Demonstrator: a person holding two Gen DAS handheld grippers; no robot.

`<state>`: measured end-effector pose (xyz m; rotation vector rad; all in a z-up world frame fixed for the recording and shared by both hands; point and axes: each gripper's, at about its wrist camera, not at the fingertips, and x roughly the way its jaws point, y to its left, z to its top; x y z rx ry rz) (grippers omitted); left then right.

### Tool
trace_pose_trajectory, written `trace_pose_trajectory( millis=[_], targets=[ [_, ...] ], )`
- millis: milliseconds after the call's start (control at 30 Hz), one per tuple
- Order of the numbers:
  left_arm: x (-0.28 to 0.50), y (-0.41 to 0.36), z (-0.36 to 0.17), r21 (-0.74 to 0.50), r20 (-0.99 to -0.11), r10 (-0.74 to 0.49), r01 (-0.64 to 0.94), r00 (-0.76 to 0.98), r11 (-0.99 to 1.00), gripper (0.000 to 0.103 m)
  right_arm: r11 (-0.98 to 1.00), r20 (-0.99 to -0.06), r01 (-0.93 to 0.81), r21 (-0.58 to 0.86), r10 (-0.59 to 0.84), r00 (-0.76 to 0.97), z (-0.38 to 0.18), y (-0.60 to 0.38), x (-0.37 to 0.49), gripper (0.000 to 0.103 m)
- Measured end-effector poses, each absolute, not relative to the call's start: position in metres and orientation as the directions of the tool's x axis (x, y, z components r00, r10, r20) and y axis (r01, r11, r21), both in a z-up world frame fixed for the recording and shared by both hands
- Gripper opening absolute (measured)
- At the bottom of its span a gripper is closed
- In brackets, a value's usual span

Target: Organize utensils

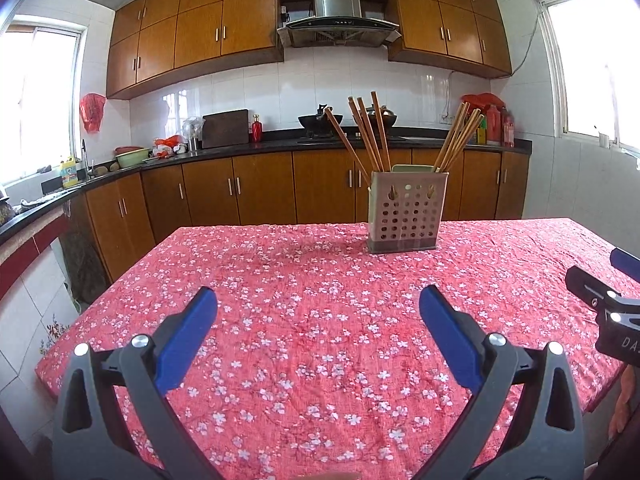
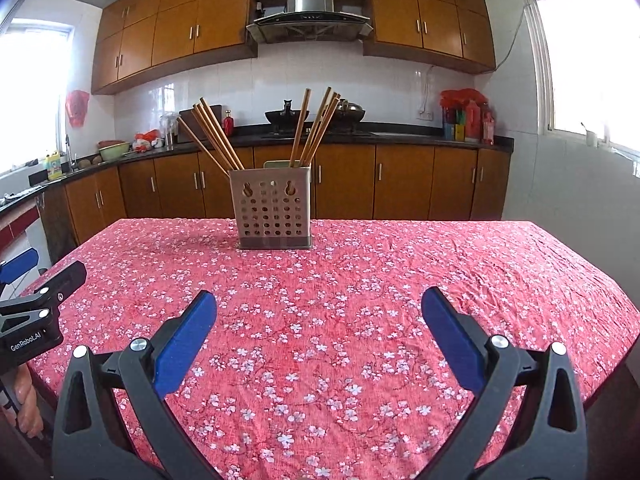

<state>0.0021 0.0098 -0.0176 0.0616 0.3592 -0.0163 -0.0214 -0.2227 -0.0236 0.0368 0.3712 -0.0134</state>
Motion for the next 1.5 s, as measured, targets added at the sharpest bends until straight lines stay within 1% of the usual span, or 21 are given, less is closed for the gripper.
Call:
trace_pose_trajectory(
  millis=[433,1500],
  targets=[
    [0.0032,0.0103,-0.0234,0.053,-0.37,-0.015,0.037,0.929,0.998,0.099,0.998,-0.381,0.028,0.049,-0.007,0.925,-0.0266,-0.2269,-0.0209,0.101],
    [0.006,0.0104,-0.0227,0.046,-0.377,-0.023,0.043,0.926,0.998,0.099,0.998,-0.384,0.033,0.061,-0.007,0.923,-0.0261,-0.2303,-0.0194,0.101]
  ],
)
